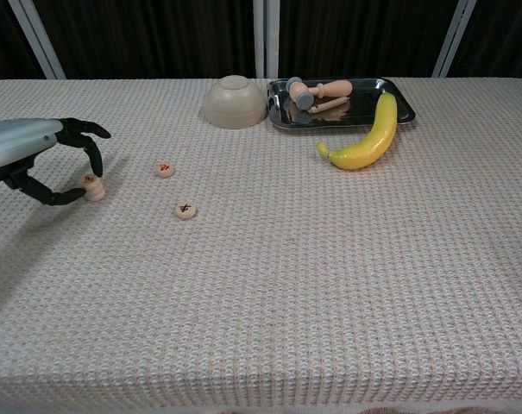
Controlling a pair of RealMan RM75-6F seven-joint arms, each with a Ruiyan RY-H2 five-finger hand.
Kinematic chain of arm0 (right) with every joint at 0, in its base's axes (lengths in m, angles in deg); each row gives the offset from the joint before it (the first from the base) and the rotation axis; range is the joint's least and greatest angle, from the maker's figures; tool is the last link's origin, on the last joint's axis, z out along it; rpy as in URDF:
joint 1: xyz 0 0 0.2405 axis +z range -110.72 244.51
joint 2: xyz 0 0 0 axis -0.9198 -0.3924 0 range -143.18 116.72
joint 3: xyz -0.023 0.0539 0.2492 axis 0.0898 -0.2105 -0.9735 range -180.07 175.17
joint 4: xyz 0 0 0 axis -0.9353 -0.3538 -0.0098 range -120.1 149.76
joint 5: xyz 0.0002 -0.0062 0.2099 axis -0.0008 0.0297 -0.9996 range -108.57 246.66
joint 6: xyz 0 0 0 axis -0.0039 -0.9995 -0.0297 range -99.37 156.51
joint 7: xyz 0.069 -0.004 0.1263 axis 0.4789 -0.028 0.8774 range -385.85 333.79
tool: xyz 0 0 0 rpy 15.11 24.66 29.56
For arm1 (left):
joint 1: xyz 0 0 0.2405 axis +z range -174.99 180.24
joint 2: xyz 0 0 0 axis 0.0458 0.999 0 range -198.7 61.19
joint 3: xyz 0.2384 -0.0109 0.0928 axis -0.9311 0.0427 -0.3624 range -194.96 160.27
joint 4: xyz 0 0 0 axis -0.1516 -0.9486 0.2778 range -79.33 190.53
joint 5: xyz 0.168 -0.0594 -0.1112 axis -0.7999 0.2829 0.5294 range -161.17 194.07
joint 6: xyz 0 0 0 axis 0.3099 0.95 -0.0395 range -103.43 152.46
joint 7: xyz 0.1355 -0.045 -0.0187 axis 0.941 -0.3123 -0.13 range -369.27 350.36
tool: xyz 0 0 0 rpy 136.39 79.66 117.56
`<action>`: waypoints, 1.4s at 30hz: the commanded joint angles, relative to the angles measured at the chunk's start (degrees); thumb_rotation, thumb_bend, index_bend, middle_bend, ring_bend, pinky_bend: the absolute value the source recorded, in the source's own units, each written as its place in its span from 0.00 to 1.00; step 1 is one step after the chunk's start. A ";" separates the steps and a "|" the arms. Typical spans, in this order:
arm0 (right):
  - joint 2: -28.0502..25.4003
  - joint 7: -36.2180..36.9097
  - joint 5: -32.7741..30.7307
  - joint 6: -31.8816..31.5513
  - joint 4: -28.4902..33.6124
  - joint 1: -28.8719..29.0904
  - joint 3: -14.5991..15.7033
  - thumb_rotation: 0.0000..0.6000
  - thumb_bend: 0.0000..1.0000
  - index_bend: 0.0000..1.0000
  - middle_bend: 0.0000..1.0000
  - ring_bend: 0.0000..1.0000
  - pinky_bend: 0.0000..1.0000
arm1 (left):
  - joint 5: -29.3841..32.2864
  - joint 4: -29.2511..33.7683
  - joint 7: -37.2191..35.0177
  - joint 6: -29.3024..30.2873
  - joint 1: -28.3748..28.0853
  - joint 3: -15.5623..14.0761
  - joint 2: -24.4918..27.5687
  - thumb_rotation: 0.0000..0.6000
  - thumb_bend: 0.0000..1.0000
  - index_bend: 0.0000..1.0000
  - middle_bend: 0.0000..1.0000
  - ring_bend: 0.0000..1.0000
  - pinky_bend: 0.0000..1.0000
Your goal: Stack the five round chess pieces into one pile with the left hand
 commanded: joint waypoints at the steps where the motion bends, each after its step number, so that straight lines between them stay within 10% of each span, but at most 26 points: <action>1: 0.05 -0.10 -0.03 0.02 0.09 0.04 -0.03 1.00 0.13 0.00 0.00 0.00 0.00 | -0.06 0.11 -0.06 0.03 0.00 0.02 0.08 1.00 0.37 0.40 0.08 0.00 0.00; 18: 0.32 0.16 0.00 -0.14 -0.05 0.03 -0.08 1.00 0.13 0.00 0.00 0.00 0.00 | -2.90 8.48 3.45 -0.45 -3.07 0.59 -2.23 1.00 0.36 0.38 0.08 0.00 0.00; 42: -0.35 1.44 -0.45 -0.02 -0.29 -0.01 -0.26 1.00 0.13 0.00 0.00 0.00 0.00 | -1.58 3.57 6.06 -2.91 -5.38 0.57 -8.76 1.00 0.35 0.35 0.08 0.00 0.00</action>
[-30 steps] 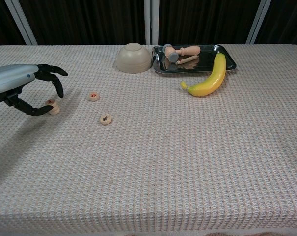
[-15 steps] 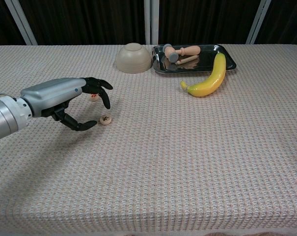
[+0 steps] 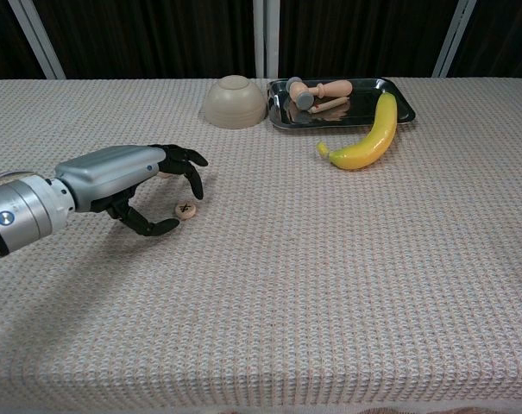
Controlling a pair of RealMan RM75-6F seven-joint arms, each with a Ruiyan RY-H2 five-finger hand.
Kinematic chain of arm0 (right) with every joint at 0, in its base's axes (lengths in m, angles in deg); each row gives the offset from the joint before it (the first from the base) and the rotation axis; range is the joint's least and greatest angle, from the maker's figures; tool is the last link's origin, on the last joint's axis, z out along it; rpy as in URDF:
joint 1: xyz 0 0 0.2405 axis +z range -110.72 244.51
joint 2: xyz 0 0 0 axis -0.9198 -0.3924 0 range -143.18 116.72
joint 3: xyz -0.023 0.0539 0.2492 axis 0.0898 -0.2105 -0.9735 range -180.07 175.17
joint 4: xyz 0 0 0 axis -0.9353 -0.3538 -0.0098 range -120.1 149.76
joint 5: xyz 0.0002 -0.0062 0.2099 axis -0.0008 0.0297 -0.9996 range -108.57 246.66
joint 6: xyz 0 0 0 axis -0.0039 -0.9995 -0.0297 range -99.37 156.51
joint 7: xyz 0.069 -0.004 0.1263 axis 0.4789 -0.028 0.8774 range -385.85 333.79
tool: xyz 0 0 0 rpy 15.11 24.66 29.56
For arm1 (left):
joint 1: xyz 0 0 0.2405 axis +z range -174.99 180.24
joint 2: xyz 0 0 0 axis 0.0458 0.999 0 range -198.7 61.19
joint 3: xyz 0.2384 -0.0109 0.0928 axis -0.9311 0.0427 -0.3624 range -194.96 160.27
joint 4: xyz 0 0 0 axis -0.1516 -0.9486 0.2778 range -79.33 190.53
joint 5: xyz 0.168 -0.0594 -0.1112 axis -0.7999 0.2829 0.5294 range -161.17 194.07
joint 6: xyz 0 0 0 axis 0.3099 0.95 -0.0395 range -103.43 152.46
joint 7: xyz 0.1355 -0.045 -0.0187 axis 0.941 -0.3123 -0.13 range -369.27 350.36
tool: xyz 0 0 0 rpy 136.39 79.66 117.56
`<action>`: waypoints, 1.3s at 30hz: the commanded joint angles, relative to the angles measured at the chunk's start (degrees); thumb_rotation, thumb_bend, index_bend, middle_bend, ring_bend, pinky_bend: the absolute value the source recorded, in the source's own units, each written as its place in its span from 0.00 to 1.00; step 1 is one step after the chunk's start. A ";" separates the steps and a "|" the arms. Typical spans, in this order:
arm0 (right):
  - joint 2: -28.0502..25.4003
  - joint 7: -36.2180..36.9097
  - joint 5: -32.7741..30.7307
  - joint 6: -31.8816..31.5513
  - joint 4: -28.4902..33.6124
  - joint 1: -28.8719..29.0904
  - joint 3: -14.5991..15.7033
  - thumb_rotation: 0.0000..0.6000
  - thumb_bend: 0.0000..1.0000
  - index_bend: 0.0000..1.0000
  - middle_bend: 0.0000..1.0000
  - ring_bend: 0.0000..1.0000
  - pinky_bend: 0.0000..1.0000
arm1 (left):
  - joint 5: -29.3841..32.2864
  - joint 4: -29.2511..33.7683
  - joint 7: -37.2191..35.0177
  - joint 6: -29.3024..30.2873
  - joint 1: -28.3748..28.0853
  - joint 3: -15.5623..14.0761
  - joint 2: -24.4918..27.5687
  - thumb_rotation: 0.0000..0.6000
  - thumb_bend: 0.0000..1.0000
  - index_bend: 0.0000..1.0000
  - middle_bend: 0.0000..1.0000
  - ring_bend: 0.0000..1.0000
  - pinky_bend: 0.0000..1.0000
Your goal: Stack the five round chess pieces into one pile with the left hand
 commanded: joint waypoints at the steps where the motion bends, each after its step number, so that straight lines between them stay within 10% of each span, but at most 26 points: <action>1: -0.03 -0.06 0.12 -0.07 0.08 -0.04 0.05 1.00 0.13 0.00 0.00 0.00 0.00 | -0.28 -0.61 1.08 0.55 0.02 -0.15 -0.25 1.00 0.35 0.35 0.08 0.00 0.00; 39: -0.26 -0.04 0.07 0.03 0.38 -0.14 0.18 1.00 0.13 0.00 0.00 0.00 0.00 | -0.09 -2.75 -0.59 1.03 0.49 -0.70 -1.49 1.00 0.35 0.45 0.09 0.00 0.00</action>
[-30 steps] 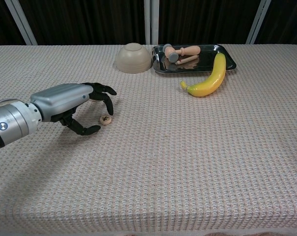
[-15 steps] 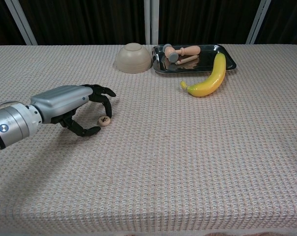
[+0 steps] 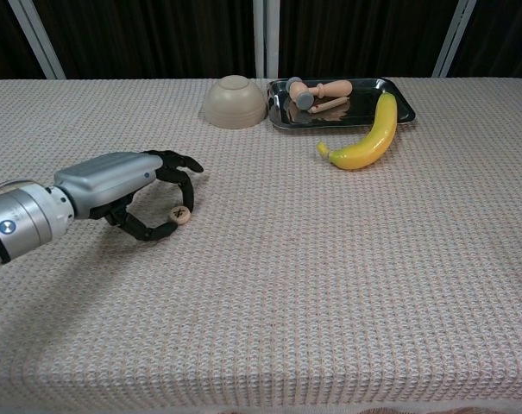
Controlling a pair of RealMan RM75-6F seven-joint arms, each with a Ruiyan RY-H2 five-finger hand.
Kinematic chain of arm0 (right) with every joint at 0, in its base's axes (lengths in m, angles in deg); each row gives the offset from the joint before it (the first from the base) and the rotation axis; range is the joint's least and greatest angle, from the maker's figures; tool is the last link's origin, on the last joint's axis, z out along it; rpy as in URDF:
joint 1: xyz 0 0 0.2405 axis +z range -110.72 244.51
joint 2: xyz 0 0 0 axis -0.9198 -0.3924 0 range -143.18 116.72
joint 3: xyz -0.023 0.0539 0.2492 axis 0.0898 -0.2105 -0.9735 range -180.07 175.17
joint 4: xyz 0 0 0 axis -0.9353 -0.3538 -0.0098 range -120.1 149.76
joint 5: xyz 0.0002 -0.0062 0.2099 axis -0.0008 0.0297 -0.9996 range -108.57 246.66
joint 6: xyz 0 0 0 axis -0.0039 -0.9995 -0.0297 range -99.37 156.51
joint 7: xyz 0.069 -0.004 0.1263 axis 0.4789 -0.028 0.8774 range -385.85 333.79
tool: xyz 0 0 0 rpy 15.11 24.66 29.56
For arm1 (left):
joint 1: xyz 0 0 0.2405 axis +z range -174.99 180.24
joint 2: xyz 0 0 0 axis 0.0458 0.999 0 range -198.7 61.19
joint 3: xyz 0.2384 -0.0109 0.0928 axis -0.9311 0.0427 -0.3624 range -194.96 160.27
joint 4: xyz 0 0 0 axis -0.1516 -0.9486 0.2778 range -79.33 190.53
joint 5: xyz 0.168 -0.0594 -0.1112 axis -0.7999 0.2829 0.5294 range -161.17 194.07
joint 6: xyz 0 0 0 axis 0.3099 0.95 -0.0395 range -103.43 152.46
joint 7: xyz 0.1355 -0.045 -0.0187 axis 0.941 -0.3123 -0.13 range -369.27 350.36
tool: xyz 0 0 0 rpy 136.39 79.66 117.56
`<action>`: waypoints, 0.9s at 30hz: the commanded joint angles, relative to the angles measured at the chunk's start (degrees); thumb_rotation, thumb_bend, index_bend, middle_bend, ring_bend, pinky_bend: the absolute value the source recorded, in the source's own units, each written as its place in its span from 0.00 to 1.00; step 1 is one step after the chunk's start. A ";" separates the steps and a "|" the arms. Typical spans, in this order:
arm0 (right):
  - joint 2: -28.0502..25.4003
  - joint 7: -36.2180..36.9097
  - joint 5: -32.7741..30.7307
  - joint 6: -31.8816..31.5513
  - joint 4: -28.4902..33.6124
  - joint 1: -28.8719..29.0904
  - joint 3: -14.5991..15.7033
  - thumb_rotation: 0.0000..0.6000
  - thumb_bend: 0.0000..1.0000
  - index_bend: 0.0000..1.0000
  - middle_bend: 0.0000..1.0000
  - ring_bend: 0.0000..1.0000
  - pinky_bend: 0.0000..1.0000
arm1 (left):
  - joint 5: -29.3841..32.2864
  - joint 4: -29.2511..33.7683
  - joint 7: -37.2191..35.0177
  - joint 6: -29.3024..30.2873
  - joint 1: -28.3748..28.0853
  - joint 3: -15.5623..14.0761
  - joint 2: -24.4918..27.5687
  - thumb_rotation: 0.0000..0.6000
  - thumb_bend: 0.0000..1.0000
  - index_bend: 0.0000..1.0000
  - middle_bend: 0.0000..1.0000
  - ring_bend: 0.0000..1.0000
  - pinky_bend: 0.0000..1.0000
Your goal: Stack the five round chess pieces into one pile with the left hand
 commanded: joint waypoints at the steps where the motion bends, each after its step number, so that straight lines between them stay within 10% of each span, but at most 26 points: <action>1: -0.01 0.06 -0.02 0.04 -0.05 0.01 -0.01 1.00 0.13 0.00 0.00 0.00 0.00 | -0.17 0.18 0.06 0.34 0.00 0.14 0.21 1.00 0.35 0.45 0.09 0.00 0.00; 27: 0.57 -1.06 -0.75 1.04 -0.11 0.45 0.03 1.00 0.13 0.00 0.00 0.00 0.00 | 6.29 9.69 3.58 -0.28 2.06 2.54 14.55 1.00 0.38 0.47 0.10 0.00 0.00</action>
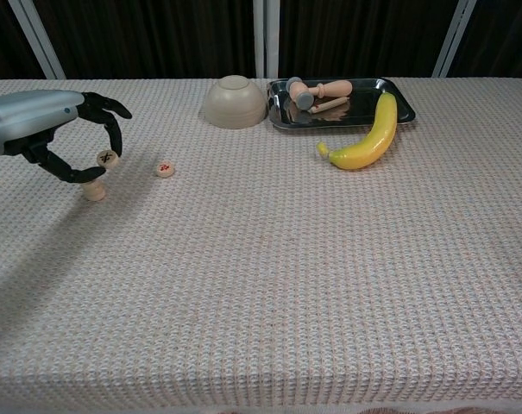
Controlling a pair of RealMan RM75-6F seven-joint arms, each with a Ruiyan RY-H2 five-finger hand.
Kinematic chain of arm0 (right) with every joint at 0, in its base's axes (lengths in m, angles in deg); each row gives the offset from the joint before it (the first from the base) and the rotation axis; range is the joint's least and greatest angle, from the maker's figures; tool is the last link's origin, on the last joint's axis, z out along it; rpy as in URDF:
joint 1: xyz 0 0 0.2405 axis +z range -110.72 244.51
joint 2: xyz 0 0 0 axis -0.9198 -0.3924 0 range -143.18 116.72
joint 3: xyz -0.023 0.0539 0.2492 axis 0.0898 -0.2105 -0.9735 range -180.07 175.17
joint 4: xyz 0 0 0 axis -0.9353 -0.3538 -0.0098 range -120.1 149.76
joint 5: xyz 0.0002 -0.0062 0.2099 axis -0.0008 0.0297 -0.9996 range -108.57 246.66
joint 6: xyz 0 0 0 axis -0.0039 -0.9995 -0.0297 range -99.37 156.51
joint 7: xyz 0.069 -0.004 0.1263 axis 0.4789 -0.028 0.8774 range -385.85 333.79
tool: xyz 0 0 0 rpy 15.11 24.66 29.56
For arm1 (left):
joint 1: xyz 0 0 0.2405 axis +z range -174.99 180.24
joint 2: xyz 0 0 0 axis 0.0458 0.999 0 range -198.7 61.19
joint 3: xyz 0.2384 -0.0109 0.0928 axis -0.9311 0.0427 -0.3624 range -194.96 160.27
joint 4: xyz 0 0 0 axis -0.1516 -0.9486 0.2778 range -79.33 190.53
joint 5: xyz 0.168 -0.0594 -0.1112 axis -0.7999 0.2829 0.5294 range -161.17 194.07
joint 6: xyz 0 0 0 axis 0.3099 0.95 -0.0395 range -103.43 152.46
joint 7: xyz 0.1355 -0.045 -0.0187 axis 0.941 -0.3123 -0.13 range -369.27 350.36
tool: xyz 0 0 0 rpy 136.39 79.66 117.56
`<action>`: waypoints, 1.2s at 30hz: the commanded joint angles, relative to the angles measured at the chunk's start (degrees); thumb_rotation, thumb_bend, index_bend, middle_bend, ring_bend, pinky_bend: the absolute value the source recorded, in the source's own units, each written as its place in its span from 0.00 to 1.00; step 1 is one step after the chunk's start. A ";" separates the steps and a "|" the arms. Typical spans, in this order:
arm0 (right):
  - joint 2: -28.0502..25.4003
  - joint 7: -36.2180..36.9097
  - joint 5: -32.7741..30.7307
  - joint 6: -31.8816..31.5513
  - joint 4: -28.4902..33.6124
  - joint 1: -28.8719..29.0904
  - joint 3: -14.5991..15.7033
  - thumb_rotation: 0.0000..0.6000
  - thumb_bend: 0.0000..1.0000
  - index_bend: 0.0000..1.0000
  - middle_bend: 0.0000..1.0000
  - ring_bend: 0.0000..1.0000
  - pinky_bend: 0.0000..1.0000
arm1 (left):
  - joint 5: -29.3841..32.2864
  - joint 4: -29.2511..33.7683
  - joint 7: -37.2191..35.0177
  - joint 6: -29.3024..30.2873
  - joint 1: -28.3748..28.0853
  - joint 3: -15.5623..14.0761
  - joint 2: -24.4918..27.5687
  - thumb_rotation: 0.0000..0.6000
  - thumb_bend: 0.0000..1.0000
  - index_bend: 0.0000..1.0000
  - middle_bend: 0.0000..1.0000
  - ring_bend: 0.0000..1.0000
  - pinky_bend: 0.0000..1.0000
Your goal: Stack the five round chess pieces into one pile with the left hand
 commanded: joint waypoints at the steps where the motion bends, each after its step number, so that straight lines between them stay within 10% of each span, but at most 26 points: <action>1: 0.09 -0.22 -0.03 0.10 0.03 0.04 0.06 1.00 0.13 0.00 0.00 0.00 0.00 | 0.42 -0.24 -0.05 -0.54 0.09 -0.26 0.03 1.00 0.38 0.47 0.10 0.00 0.00; 36: -0.41 0.07 -0.45 0.04 0.12 -0.04 -0.03 1.00 0.14 0.00 0.00 0.00 0.00 | -0.71 -4.98 -5.11 -1.13 1.42 -1.75 -0.61 1.00 0.38 0.45 0.10 0.00 0.00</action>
